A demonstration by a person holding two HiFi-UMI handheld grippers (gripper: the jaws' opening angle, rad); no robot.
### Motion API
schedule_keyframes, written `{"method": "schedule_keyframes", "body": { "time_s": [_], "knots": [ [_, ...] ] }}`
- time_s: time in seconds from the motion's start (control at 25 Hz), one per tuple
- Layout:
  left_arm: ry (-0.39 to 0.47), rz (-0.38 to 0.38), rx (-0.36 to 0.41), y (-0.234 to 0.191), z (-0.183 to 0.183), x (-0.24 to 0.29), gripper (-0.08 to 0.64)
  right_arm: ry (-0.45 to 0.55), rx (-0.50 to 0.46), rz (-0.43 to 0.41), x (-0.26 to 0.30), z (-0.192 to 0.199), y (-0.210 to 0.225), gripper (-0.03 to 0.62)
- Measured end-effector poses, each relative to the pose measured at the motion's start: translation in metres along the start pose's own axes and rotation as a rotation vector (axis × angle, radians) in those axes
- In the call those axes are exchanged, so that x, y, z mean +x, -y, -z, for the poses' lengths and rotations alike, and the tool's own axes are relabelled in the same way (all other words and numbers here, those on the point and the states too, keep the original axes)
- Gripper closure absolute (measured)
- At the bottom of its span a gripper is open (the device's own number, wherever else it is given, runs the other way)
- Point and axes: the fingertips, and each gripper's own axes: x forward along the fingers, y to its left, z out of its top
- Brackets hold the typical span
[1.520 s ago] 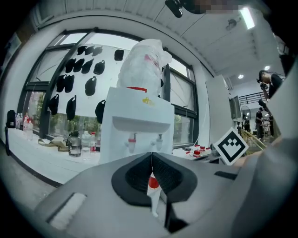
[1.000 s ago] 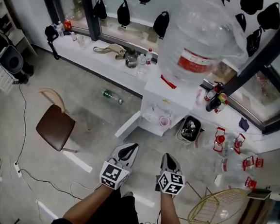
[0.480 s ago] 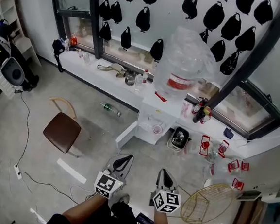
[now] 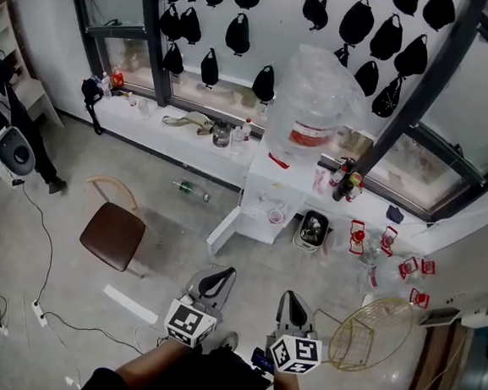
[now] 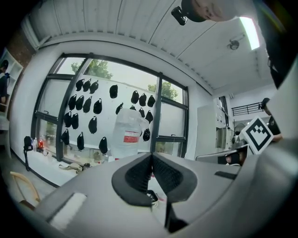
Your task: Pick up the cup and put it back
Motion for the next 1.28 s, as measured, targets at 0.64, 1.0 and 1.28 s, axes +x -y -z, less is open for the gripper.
{"method": "schedule_keyframes", "body": {
  "time_s": [0.64, 1.0, 1.28],
  "knots": [
    [0.005, 0.037, 0.013, -0.007, -0.002, -0.009, 0.554, 0.006, -0.012, 0.041, -0.004, 0.002, -0.014, 0.597],
    [0.007, 0.044, 0.010, -0.009, 0.000, -0.010, 0.554, 0.007, -0.010, 0.042, -0.002, 0.002, -0.017, 0.597],
    [0.002, 0.046, 0.006, -0.014, 0.002, -0.013, 0.554, 0.006, -0.014, 0.042, 0.001, 0.001, -0.023, 0.597]
  ]
}}
